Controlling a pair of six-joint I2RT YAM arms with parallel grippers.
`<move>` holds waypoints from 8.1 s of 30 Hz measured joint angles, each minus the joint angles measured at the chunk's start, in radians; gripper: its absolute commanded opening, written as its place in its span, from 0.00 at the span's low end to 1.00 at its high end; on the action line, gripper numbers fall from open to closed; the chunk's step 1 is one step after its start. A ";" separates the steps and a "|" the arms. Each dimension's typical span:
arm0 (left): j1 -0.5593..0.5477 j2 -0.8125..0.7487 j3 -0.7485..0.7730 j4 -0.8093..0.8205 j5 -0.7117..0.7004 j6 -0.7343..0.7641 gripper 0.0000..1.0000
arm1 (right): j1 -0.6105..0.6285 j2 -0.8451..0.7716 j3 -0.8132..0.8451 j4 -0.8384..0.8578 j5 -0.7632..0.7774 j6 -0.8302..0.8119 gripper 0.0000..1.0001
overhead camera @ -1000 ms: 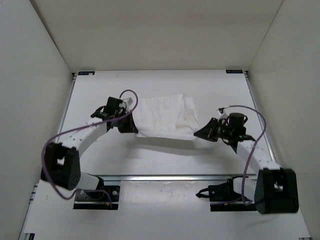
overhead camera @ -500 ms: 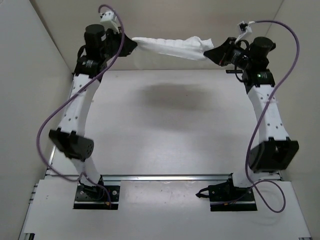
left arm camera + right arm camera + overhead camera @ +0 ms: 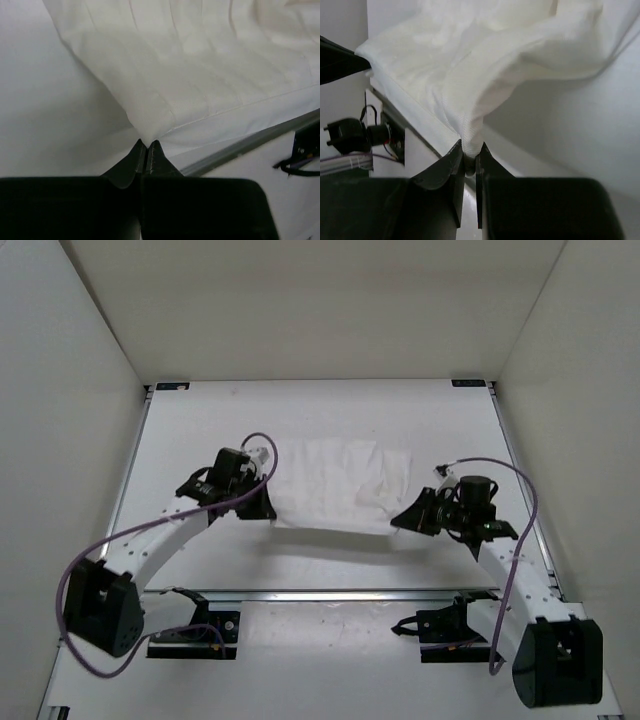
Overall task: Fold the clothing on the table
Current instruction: Flatten the skirt out, then fold the skirt
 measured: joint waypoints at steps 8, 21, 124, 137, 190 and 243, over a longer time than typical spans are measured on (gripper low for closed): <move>0.010 -0.283 -0.007 -0.067 -0.018 -0.065 0.00 | 0.046 -0.163 -0.059 0.043 -0.014 0.083 0.00; 0.171 0.406 0.324 0.034 0.027 -0.031 0.00 | 0.008 0.574 0.414 0.149 -0.095 0.060 0.00; 0.026 0.888 0.645 0.112 0.016 -0.031 0.00 | -0.098 0.782 0.370 0.177 0.193 0.008 0.00; 0.014 0.770 0.487 0.120 0.046 -0.047 0.10 | -0.120 0.732 0.500 0.081 0.220 -0.092 0.85; -0.008 0.737 0.400 0.153 0.080 -0.019 0.00 | -0.027 0.906 0.793 -0.219 0.335 -0.311 0.00; -0.003 0.904 0.471 0.409 0.351 -0.240 0.00 | 0.415 1.023 1.019 -0.153 0.130 -0.133 0.43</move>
